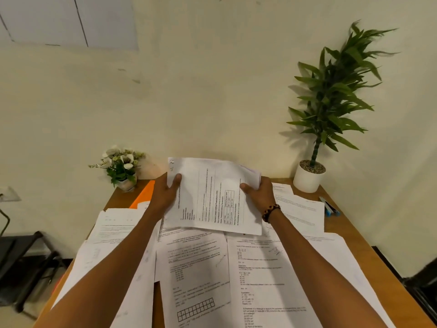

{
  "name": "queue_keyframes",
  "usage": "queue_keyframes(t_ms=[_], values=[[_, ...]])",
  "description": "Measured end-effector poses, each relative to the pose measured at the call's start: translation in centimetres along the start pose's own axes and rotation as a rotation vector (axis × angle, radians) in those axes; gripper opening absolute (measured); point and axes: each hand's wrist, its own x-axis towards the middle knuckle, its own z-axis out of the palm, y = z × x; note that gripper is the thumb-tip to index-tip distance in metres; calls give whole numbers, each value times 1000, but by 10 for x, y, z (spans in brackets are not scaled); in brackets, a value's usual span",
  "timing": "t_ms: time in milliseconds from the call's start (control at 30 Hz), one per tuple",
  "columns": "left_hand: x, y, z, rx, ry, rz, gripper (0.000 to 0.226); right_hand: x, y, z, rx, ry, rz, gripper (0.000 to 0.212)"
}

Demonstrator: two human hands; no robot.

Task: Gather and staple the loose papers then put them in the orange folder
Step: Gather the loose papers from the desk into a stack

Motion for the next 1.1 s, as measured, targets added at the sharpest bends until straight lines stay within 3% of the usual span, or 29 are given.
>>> queue_keyframes(t_ms=[100,233,367,433,500,567,667,767,867,967,1100], values=[[-1,-3,-2,50,-108,-2,30,-21,-3,-13,109,-108,86,31],[-9,4,-4,129,-271,-50,17,-49,5,-41,370,-373,268,40],[-9,9,-3,355,-469,-75,35,-67,12,-55,383,-485,267,55],[-10,21,2,492,-595,-68,36,-79,8,-55,384,-535,354,56],[-14,30,10,685,-767,2,39,-90,6,-51,253,-536,385,53],[-21,28,23,842,-901,72,51,-102,13,-40,97,-375,298,35],[-41,11,46,1040,-951,167,56,-128,32,-17,-174,-135,133,11],[-69,3,71,1043,-983,239,51,-161,52,2,-617,-107,-12,13],[-82,-11,83,1021,-994,239,45,-182,60,4,-834,-75,-125,16],[-86,-22,86,930,-993,252,33,-193,66,-9,-968,60,-1,31],[-92,-31,89,845,-977,315,26,-212,72,-14,-1112,-94,286,60]])
